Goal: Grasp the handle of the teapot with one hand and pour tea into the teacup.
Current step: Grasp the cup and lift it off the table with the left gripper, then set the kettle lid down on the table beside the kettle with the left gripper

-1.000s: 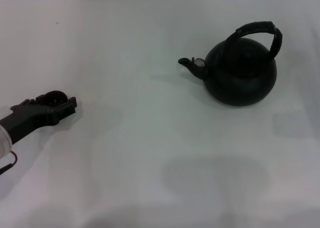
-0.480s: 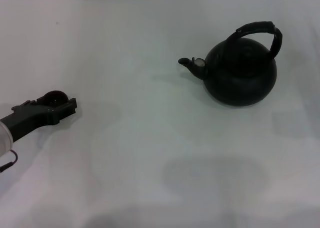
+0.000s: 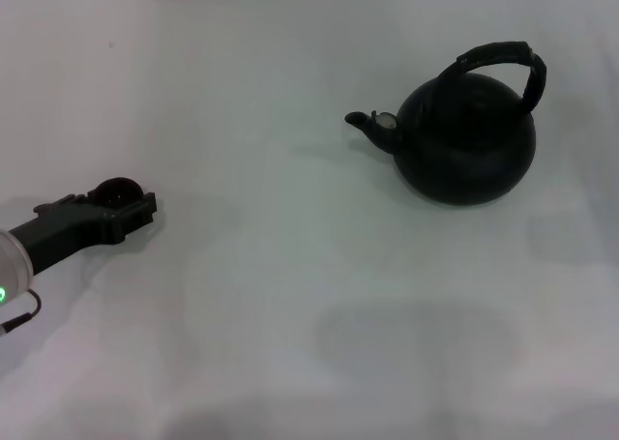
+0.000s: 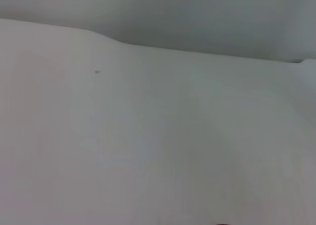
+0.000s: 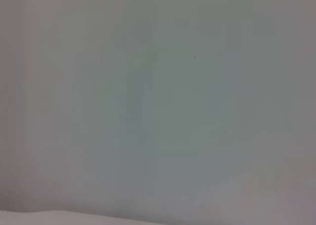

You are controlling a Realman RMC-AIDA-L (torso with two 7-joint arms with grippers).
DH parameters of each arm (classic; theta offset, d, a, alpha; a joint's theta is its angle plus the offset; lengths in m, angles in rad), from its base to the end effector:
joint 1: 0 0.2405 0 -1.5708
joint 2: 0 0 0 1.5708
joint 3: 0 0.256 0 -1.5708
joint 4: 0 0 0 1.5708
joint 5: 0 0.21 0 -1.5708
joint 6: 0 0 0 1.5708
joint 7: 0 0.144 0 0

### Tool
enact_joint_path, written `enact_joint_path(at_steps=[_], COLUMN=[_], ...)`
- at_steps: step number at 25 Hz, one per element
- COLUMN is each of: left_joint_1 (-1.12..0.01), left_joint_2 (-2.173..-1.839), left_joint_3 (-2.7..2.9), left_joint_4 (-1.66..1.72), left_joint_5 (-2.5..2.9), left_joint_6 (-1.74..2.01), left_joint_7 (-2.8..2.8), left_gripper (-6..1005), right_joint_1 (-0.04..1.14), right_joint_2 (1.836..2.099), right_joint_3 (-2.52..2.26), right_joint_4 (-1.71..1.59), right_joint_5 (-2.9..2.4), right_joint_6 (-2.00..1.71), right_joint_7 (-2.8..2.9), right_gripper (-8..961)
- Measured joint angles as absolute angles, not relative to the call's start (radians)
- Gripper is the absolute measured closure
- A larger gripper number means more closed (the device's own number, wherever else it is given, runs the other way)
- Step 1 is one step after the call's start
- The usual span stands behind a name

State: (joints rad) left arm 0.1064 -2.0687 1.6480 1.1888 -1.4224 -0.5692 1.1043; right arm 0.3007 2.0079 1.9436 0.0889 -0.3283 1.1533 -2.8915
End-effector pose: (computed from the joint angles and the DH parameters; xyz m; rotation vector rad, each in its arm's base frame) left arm -0.3249 0.2633 -0.0336 -2.0456 -1.2082 -0.3341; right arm 0.4037 0.2856 0.0367 -1.5883 0.5584 0.4736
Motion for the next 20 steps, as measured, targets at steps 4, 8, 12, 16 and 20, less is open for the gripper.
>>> enact_joint_path(at_steps=[4, 8, 12, 16, 20], left_joint_1=[0.106, 0.106, 0.11, 0.074, -0.014], left_joint_2=[-2.069, -2.07, -2.069, -2.065, -2.066], left_joint_3=[1.649, 1.65, 1.649, 1.606, 1.505], left_joint_4=[1.192, 1.2, 1.24, 1.253, 1.223], left_joint_5=[-1.413, -1.409, -1.408, -1.391, -1.335], left_joint_6=[-0.573, -0.593, -0.609, -0.689, -0.832], left_joint_7=[1.102, 1.101, 1.108, 1.123, 1.141], left_gripper=[240, 286, 286, 287, 287], right_joint_1=[0.3, 0.299, 0.298, 0.298, 0.302], right_joint_2=[2.008, 2.008, 2.007, 2.006, 2.006], right_joint_3=[1.944, 1.944, 1.944, 1.944, 1.944], right_joint_4=[0.089, 0.089, 0.089, 0.089, 0.089], right_joint_5=[-0.328, -0.328, -0.328, -0.328, -0.328], right_joint_6=[1.153, 1.151, 1.149, 1.149, 1.149], right_joint_7=[-2.897, -2.897, -2.898, -2.898, -2.898], right_gripper=[113, 113, 112, 112, 113])
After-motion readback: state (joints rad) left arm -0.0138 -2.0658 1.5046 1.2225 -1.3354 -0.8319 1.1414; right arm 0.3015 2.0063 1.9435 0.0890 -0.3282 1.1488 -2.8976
